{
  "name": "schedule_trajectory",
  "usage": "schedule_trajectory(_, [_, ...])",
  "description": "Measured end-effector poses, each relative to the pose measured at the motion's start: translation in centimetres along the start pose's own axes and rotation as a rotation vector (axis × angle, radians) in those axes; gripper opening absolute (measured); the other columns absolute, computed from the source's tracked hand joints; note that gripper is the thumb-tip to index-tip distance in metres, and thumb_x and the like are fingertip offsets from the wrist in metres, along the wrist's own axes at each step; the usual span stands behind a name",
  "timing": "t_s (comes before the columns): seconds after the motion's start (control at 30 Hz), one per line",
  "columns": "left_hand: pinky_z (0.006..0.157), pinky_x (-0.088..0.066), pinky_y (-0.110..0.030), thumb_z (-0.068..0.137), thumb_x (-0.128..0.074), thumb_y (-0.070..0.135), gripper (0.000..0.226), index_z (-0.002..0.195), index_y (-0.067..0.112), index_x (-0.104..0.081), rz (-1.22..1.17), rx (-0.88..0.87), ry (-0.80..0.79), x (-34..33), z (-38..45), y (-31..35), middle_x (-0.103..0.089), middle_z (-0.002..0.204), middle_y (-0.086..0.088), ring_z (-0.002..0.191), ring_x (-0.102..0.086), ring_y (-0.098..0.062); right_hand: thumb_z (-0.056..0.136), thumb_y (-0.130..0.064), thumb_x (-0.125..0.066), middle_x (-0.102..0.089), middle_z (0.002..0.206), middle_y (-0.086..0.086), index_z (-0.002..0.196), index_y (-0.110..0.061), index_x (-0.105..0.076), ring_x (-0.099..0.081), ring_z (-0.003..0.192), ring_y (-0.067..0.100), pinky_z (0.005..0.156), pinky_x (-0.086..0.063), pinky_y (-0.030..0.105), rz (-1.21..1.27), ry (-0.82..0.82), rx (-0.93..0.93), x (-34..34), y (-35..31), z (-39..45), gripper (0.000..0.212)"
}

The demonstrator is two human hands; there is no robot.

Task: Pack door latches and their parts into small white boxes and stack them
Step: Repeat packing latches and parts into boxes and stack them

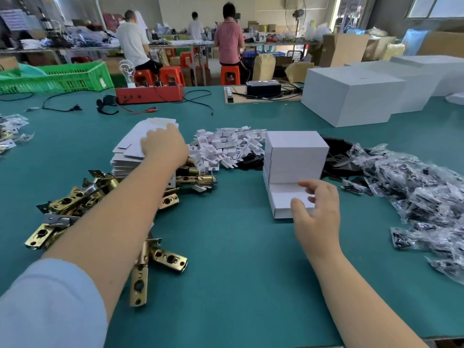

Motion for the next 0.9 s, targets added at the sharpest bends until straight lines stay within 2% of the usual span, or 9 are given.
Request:
schedule_trajectory(0.1, [0.098,-0.038,-0.042,0.093,-0.053,0.028,0.052,0.139,0.007,-0.040,0.050,0.173,-0.088,-1.5,1.4,-3.5,-0.050,0.135,-0.021,0.124,-0.046,-0.037,0.084,-0.005,-0.055,-0.044,0.103,-0.013,0.100,-0.030,-0.051,-0.044,0.101,0.010,0.086,-0.033,0.019,-0.034,-0.018,0.006,-0.3,0.2,0.1,0.030])
schedule_trajectory(0.17, [0.091,-0.042,-0.040,0.093,-0.051,0.020,0.035,0.125,0.008,-0.054,0.060,0.195,-0.124,-2.1,1.6,-4.0,-0.058,0.121,-0.017,0.113,-0.053,-0.035,0.084,-0.002,-0.056,-0.044,0.101,-0.013,0.099,-0.031,-0.051,-0.044,0.099,0.008,0.085,-0.035,0.019,-0.054,-0.036,0.004,-0.6,0.3,0.2,0.033])
schedule_trajectory(0.27, [0.070,-0.040,-0.035,0.091,-0.050,0.006,0.014,0.099,0.010,-0.061,0.136,0.092,-0.086,-1.8,1.6,-2.6,-0.053,0.089,-0.009,0.085,-0.050,-0.029,0.083,-0.002,-0.055,-0.043,0.100,-0.016,0.098,-0.031,-0.051,-0.043,0.097,-0.001,0.081,-0.034,0.008,-0.053,-0.059,0.010,-1.0,0.1,0.3,0.033])
schedule_trajectory(0.43, [0.068,-0.039,-0.034,0.090,-0.051,0.003,0.011,0.092,0.012,-0.058,0.170,0.008,-0.041,-0.3,1.5,-1.8,-0.049,0.086,-0.007,0.084,-0.048,-0.029,0.084,-0.001,-0.056,-0.044,0.101,-0.019,0.098,-0.031,-0.052,-0.043,0.098,-0.005,0.079,-0.033,0.002,-0.048,-0.076,0.005,-1.3,0.3,0.3,0.033])
schedule_trajectory(0.57, [0.064,-0.038,-0.033,0.086,-0.052,-0.006,0.020,0.077,0.012,-0.050,0.172,-0.100,0.169,4.0,-0.4,0.3,-0.043,0.070,-0.004,0.079,-0.051,-0.031,0.084,-0.001,-0.055,-0.045,0.101,-0.020,0.098,-0.032,-0.053,-0.044,0.097,-0.006,0.080,-0.033,0.003,-0.040,-0.081,0.015,-1.3,0.1,0.2,0.034])
schedule_trajectory(0.67, [0.058,-0.031,-0.033,0.086,-0.049,-0.004,0.024,0.069,0.010,-0.042,-0.079,-0.099,0.346,6.9,-2.7,-0.2,-0.037,0.061,-0.007,0.067,-0.043,-0.029,0.084,-0.001,-0.055,-0.047,0.100,-0.019,0.098,-0.031,-0.053,-0.046,0.095,-0.004,0.079,-0.034,0.006,-0.040,-0.101,0.012,-1.5,0.0,0.1,0.033])
schedule_trajectory(0.77, [0.050,-0.019,-0.027,0.093,-0.042,0.007,0.038,0.056,0.015,-0.035,-0.522,-0.113,0.440,7.8,-6.6,-0.9,-0.033,0.054,0.000,0.053,-0.031,-0.016,0.086,-0.003,-0.055,-0.054,0.096,-0.015,0.093,-0.037,-0.053,-0.050,0.088,-0.004,0.073,-0.037,0.006,0.023,-0.131,-0.008,-1.8,-0.1,-0.4,0.036])
schedule_trajectory(0.83, [0.052,-0.026,-0.024,0.093,-0.047,0.009,0.040,0.055,0.018,-0.039,-0.884,-0.073,0.308,5.6,-9.1,-0.5,-0.039,0.054,0.001,0.052,-0.032,-0.013,0.089,-0.010,-0.054,-0.059,0.088,-0.012,0.092,-0.043,-0.053,-0.052,0.078,-0.003,0.067,-0.040,0.006,0.083,-0.174,-0.029,-2.1,-0.1,-0.8,0.033])
schedule_trajectory(0.9, [0.057,-0.049,-0.027,0.093,-0.055,0.005,0.030,0.067,0.019,-0.061,-1.393,0.041,-0.010,1.4,-11.1,1.0,-0.064,0.066,0.002,0.062,-0.055,-0.013,0.092,-0.020,-0.052,-0.060,0.079,-0.011,0.096,-0.044,-0.054,-0.053,0.069,0.002,0.065,-0.044,0.012,0.152,-0.222,-0.053,-2.6,-0.1,-1.1,0.024])
Point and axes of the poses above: each hand's wrist, its own z-axis towards the middle knuckle, its own x-axis out of the back of the hand, y = z × x, the point moved 9 cm from there along z, towards the middle knuckle
